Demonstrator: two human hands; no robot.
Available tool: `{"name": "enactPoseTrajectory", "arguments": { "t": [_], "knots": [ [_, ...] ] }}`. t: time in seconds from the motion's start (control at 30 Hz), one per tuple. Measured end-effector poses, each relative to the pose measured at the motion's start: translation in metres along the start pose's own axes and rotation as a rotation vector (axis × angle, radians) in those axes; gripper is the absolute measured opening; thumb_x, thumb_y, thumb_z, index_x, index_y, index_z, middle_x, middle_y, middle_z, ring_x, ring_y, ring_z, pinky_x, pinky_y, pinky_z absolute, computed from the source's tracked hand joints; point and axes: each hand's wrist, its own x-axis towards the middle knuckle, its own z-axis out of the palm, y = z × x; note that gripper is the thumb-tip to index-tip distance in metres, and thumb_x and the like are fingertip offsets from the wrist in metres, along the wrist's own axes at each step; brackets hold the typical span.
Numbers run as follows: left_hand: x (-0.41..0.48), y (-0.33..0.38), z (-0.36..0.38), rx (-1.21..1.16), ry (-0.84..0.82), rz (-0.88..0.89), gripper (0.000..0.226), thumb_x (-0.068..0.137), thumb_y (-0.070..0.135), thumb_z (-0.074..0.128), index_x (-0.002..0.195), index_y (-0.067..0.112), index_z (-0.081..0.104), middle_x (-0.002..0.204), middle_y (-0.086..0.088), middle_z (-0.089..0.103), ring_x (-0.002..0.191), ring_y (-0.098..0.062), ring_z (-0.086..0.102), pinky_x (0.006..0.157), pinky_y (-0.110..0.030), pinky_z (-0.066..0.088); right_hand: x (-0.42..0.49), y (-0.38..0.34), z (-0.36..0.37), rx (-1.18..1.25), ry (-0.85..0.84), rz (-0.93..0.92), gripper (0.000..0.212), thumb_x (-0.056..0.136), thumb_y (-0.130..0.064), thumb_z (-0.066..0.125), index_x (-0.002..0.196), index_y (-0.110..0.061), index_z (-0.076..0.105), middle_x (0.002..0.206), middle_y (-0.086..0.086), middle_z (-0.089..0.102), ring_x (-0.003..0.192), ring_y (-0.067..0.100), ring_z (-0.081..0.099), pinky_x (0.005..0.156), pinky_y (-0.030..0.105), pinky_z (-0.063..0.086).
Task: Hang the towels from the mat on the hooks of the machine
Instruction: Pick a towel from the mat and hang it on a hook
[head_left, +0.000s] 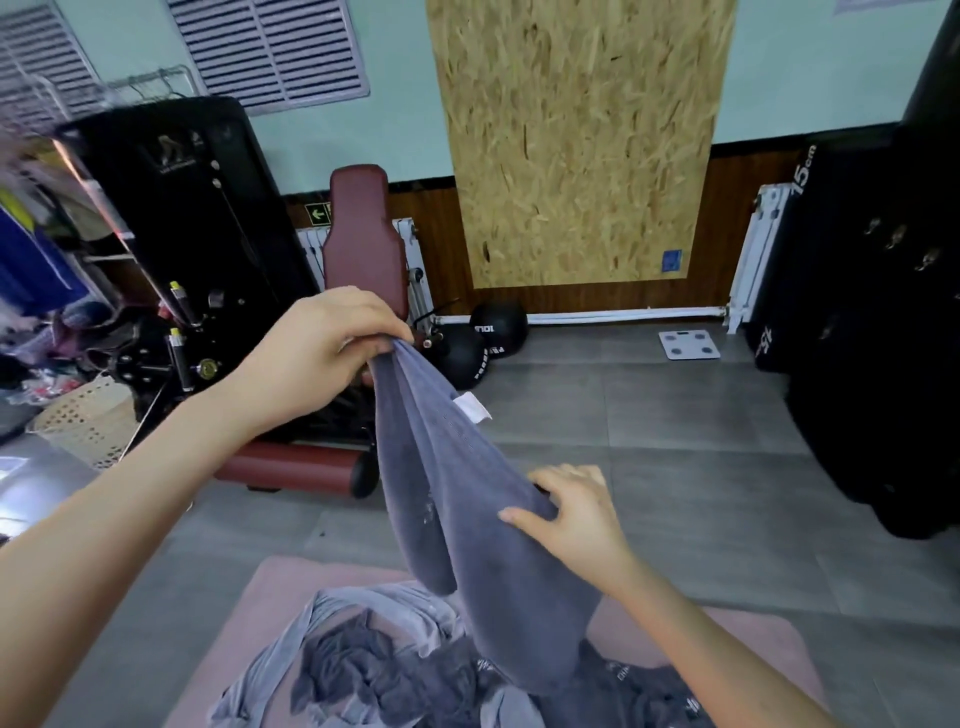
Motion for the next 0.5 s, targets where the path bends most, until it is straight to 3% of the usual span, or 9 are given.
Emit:
{"name": "enactPoseTrajectory", "arguments": {
  "t": [0.13, 0.2, 0.37, 0.43, 0.5],
  "knots": [
    [-0.007, -0.011, -0.001, 0.043, 0.14, -0.113, 0.017, 0.083, -0.002, 0.058, 0.094, 0.003, 0.071, 0.093, -0.009, 0.068, 0.091, -0.018, 0.058, 0.086, -0.02, 0.042, -0.035, 0.044, 0.01, -0.099, -0.083, 0.017, 0.026, 0.066, -0.057, 0.054, 0.072, -0.031, 0.052, 0.047, -0.016, 0.052, 0.045, 0.003, 0.047, 0.067, 0.022, 0.024],
    [-0.007, -0.016, 0.001, 0.069, 0.185, -0.159, 0.019, 0.082, -0.008, 0.059, 0.095, 0.001, 0.07, 0.095, -0.012, 0.068, 0.093, -0.024, 0.06, 0.088, -0.016, 0.04, -0.052, 0.067, 0.014, -0.181, -0.169, 0.069, 0.028, 0.064, -0.059, 0.051, 0.061, -0.031, 0.055, 0.045, -0.016, 0.053, 0.043, 0.003, 0.051, 0.066, 0.02, 0.021],
    [-0.008, -0.035, 0.014, 0.116, 0.249, -0.244, 0.02, 0.083, -0.007, 0.056, 0.096, -0.001, 0.069, 0.098, -0.015, 0.068, 0.097, -0.03, 0.06, 0.09, -0.028, 0.041, -0.082, 0.103, 0.012, -0.325, -0.346, 0.056, 0.02, 0.058, -0.048, 0.047, 0.057, -0.038, 0.064, 0.055, -0.025, 0.059, 0.052, 0.007, 0.059, 0.064, 0.017, 0.023],
    [-0.01, -0.041, 0.022, 0.133, 0.24, -0.243, 0.019, 0.083, -0.007, 0.056, 0.095, -0.002, 0.07, 0.097, -0.016, 0.068, 0.096, -0.032, 0.06, 0.09, -0.026, 0.039, -0.086, 0.103, 0.01, -0.394, -0.421, -0.032, 0.02, 0.057, -0.043, 0.046, 0.058, -0.035, 0.064, 0.062, -0.024, 0.059, 0.059, 0.011, 0.059, 0.058, 0.02, 0.024],
    [-0.013, -0.047, 0.032, 0.165, 0.223, -0.248, 0.019, 0.082, -0.007, 0.055, 0.095, -0.002, 0.07, 0.096, -0.017, 0.068, 0.096, -0.033, 0.059, 0.089, -0.028, 0.039, -0.088, 0.096, 0.004, -0.423, -0.505, -0.158, 0.012, 0.055, -0.032, 0.054, 0.061, -0.028, 0.064, 0.076, -0.02, 0.06, 0.073, 0.013, 0.056, 0.062, 0.026, 0.036]
  ]
}}
